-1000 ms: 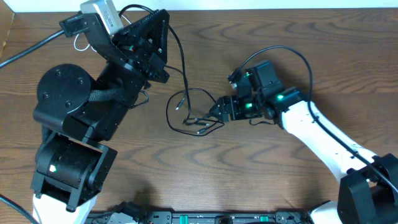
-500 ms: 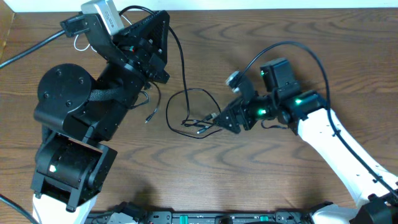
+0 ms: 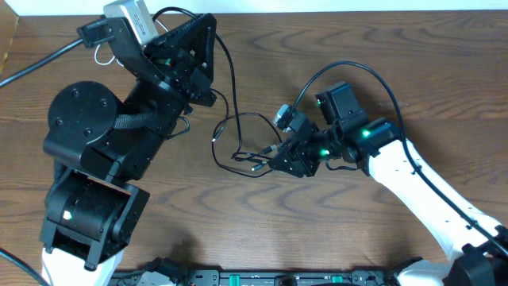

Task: Untangle cables

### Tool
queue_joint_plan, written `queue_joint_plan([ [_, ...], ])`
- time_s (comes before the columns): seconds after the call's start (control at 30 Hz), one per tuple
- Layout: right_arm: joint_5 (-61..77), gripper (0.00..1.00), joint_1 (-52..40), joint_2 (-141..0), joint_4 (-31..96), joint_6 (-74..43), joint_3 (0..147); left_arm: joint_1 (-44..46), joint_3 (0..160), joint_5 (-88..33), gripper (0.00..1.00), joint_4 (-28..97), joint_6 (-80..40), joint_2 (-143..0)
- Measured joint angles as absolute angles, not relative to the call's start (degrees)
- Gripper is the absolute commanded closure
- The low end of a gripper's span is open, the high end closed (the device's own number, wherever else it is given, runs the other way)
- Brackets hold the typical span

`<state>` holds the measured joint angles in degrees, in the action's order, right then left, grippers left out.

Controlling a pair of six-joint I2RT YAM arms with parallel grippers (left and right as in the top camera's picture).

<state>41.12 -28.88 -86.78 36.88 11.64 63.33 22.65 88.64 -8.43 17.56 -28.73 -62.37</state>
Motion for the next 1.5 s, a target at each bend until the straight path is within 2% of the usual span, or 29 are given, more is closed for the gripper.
queue_joint_plan([
  [0.13, 39.8, 0.54, -29.0, -88.3, 36.9, 11.7, 63.3, 22.7, 88.6, -8.4, 0.93, 17.6, -28.7, -62.4],
  [0.27, 39.3, 0.6, -29.1, -88.7, 36.8, 12.0, 63.2, 22.6, 88.6, -8.4, 0.93, 17.6, -28.7, -62.4],
  [0.4, 39.0, 0.94, -29.1, -88.7, 36.8, 12.5, 63.2, 22.6, 88.6, -8.4, 0.93, 17.6, -28.7, -62.4],
  [0.43, 39.0, 0.99, -29.1, -88.7, 36.7, 12.8, 63.2, 22.6, 88.6, -8.4, 0.92, 17.6, -28.7, -62.4],
  [0.63, 38.9, 0.99, -29.2, -88.7, 36.4, 11.9, 63.2, 22.6, 88.6, -8.4, 0.93, 17.6, -28.7, -62.4],
  [0.77, 36.2, 0.99, -28.7, -88.7, 35.9, 5.9, 63.2, 22.6, 88.6, -7.0, 0.93, 19.4, -28.7, -62.4],
  [1.0, 27.0, 0.99, -22.4, -88.7, 40.6, -6.1, 63.2, 21.4, 88.6, 8.1, 0.92, 25.6, -28.7, -62.5],
  [1.17, 22.1, 0.99, -16.2, -88.7, 44.8, -11.7, 63.2, 15.7, 88.6, 17.4, 0.93, 21.4, -27.2, -62.7],
  [1.5, 15.4, 0.99, -11.0, -88.7, 47.6, -18.6, 62.5, 1.8, 88.6, 22.6, 0.93, 14.0, -25.7, -62.8],
])
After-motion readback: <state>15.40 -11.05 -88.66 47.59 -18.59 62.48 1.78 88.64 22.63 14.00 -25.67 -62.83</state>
